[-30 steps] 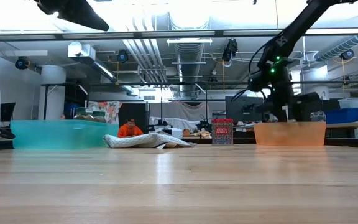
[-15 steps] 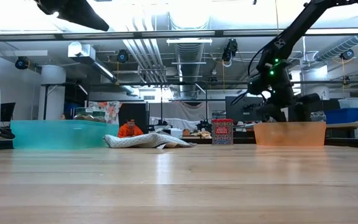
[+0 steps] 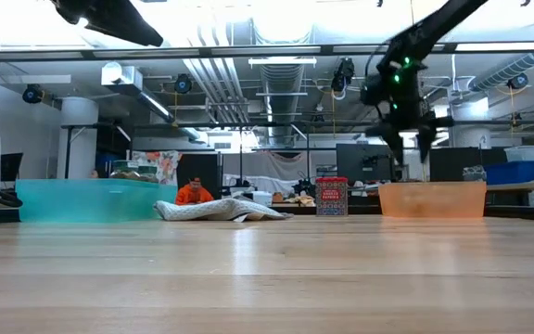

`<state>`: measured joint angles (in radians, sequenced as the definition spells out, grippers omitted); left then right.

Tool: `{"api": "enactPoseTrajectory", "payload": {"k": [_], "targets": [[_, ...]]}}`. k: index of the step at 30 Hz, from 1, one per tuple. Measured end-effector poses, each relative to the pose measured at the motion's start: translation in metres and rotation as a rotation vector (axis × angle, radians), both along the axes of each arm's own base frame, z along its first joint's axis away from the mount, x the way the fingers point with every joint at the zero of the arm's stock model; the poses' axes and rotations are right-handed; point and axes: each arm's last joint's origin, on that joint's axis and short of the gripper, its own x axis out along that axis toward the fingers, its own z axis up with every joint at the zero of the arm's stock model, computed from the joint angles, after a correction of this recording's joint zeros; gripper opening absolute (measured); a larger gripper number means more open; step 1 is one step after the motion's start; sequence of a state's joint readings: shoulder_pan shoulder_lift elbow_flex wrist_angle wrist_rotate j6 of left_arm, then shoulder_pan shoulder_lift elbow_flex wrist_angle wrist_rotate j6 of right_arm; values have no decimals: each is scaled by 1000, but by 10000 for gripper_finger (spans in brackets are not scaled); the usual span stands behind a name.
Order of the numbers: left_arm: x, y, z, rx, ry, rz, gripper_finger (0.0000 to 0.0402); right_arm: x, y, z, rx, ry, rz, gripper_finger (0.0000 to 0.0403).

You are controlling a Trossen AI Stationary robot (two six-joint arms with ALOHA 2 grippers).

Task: Sort spices by type
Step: Put the red seasoning can into the white bin

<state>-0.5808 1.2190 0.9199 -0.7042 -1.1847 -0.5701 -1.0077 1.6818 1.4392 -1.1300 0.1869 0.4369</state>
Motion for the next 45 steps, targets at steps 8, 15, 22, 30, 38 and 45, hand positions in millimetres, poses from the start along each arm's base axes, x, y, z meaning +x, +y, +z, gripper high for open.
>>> {"api": "enactPoseTrajectory", "payload": {"k": [8, 15, 22, 30, 38, 45], "targets": [[0, 0, 0, -2, -4, 0, 306, 60, 15, 40, -216, -83, 513, 221], [0, 0, 0, -4, -6, 0, 306, 110, 61, 42, -238, -101, 1022, 228], [0, 0, 0, 6, -3, 0, 306, 115, 65, 42, -250, -122, 1032, 280], [1, 0, 0, 2, -4, -1, 306, 118, 69, 17, -266, -99, 1171, 318], [1, -1, 0, 2, -4, -2, 306, 119, 71, -3, -280, -108, 1163, 314], [5, -4, -4, -11, -14, 6, 306, 117, 66, -14, -291, -97, 1128, 324]]}}
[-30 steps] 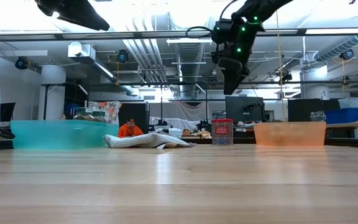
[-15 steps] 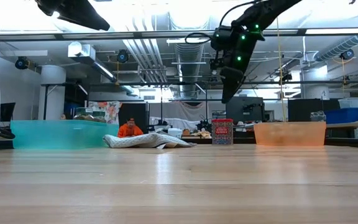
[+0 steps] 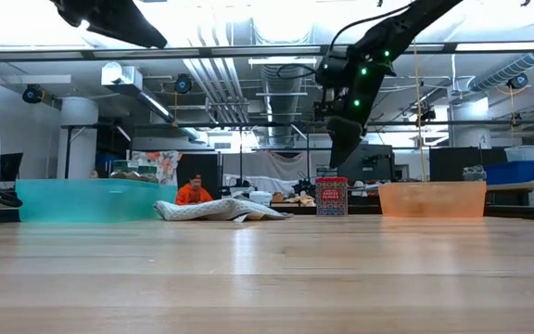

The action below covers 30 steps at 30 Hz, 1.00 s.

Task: Sort spices by type
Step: Put the red seasoning can into the white bin

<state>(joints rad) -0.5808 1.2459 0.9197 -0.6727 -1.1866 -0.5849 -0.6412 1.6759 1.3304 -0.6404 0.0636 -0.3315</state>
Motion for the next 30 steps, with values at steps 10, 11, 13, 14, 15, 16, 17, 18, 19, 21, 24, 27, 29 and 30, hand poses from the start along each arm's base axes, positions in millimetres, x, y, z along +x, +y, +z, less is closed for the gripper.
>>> {"api": "enactPoseTrajectory", "payload": {"k": [10, 11, 13, 14, 15, 16, 17, 18, 19, 21, 24, 27, 29, 30], "targets": [[7, -5, -6, -5, -6, 0, 306, 12, -13, -33, 37, 74, -38, 316], [8, -5, -6, -3, -4, 0, 306, 14, -15, -34, 33, 78, -40, 314], [8, -5, -7, -1, -1, 0, 306, 16, -17, -35, 32, 77, -42, 308], [8, -5, -8, 0, 1, 0, 306, 16, -18, -36, 32, 78, -42, 305], [8, -5, -8, 1, 1, 0, 306, 17, -18, -36, 32, 79, -40, 300], [8, -5, -8, 2, 1, 1, 306, 18, -19, -36, 33, 76, -41, 295], [8, -5, -8, 4, 0, 2, 306, 19, -19, -36, 36, 73, -40, 289], [8, -5, -8, 5, -1, 3, 306, 19, -19, -37, 42, 71, -40, 281], [8, -5, -8, 5, -1, 3, 306, 19, -18, -39, 53, 71, -37, 271], [8, -5, -8, 5, -1, 3, 306, 19, -18, -39, 64, 68, -43, 246], [8, -5, -8, 4, -2, 3, 306, 20, -18, -37, 67, 50, -57, 199], [9, -6, -8, 3, -4, 3, 306, 18, -17, -36, 67, 54, -72, 150], [9, -6, -7, 2, -6, 3, 306, 16, -16, -41, 89, 80, -75, 123], [9, -6, -7, 1, -6, 3, 306, 16, -16, -41, 90, 81, -74, 108]]}}
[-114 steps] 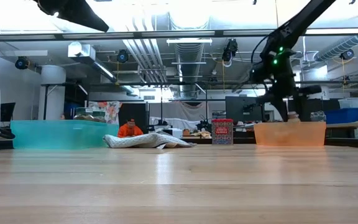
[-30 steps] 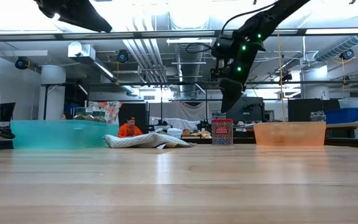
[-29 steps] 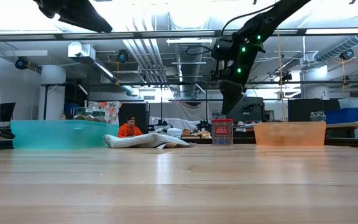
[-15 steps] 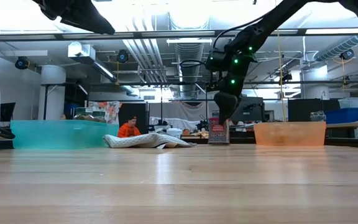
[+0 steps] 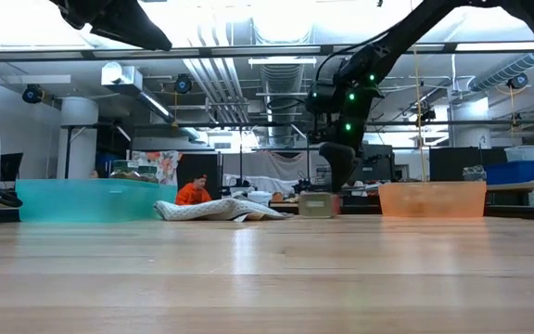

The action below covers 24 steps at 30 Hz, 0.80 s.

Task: Sort spices by type
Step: Put the red seasoning can into the white bin

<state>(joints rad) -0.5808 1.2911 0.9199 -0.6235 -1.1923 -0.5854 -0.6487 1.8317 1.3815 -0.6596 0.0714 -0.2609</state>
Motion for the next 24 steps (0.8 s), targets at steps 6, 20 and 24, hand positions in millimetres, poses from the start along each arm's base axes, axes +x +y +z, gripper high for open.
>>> {"api": "enactPoseTrajectory", "payload": {"k": [6, 20, 24], "targets": [[0, 0, 0, 0, 0, 0, 306, -1, 1, 2, 1, 17, 23, 18], [0, 0, 0, 0, -1, 0, 306, 6, 1, 17, 43, -73, -65, 9], [0, 0, 0, 0, -2, 1, 306, 15, 10, 3, 67, -78, -62, 9]]}}
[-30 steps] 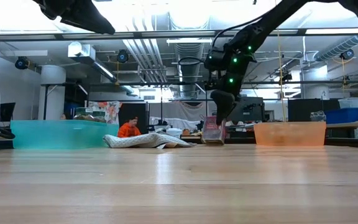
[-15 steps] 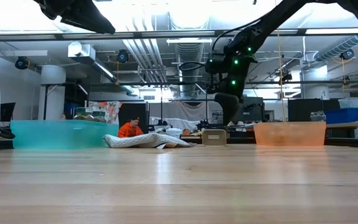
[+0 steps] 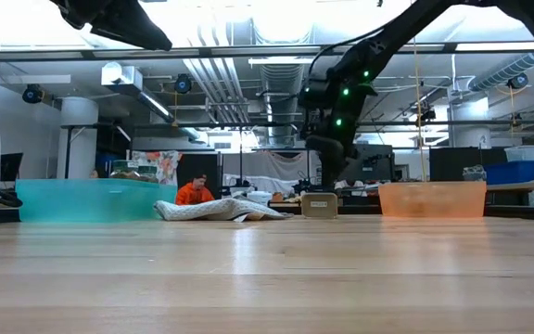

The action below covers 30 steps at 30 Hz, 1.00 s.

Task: Sort spices by type
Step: Put the red seasoning can into the white bin

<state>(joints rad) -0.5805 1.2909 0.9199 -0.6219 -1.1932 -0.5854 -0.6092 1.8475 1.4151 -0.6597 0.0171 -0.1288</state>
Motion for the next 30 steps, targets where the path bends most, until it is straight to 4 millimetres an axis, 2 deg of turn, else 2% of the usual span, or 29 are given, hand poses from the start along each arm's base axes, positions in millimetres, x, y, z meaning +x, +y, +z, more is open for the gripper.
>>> {"api": "enactPoseTrajectory", "payload": {"k": [3, 10, 15, 19, 22, 26, 30], "targets": [[0, 0, 0, -1, -1, 0, 306, 7, 7, -10, 13, 15, 17, 9], [0, 0, 0, -5, 1, -3, 306, 21, 23, -19, 10, 8, 25, 9], [0, 0, 0, -12, 5, -8, 306, 31, 47, -20, 39, 19, 54, 9], [1, -2, -2, -70, 38, -52, 306, 37, 81, -21, 129, 75, 59, 9], [1, -4, -4, -151, 84, -113, 306, 41, 122, -22, 164, 156, 126, 9], [3, -7, -5, -201, 97, -148, 306, 49, 169, -14, -6, 190, 168, 9], [5, -8, -3, -211, 78, -156, 306, 51, 193, 10, -42, 120, 192, 9]]}}
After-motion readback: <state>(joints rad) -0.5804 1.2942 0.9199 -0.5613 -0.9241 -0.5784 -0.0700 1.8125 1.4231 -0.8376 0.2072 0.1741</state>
